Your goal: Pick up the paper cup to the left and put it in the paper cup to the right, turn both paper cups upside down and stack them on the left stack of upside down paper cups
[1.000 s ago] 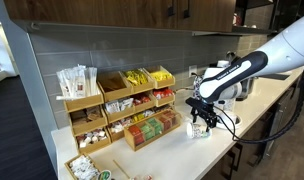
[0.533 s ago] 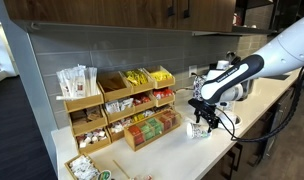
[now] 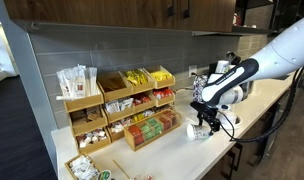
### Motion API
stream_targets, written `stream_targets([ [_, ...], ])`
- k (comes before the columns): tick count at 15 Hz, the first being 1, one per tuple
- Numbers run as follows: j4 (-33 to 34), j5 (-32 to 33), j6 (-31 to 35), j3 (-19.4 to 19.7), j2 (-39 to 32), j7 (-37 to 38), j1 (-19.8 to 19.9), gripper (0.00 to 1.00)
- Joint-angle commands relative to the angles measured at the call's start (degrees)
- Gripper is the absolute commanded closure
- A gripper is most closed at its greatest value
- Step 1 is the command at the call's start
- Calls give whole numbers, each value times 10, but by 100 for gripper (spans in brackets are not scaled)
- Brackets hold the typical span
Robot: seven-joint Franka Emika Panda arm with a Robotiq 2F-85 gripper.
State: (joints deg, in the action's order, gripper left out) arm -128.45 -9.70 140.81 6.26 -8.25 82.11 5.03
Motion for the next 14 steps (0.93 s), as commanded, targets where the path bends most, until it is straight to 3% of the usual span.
stream_targets([
  [1, 12, -27, -1, 4, -15, 6, 1, 0],
  [3, 14, -35, -1, 5, -18, 5, 2, 17],
  [5, 16, -42, -1, 5, -19, 5, 2, 42],
  [7, 16, -44, -2, 7, -18, 7, 2, 55],
  [14, -17, 8, 19, 22, 31, 15, -1, 58],
])
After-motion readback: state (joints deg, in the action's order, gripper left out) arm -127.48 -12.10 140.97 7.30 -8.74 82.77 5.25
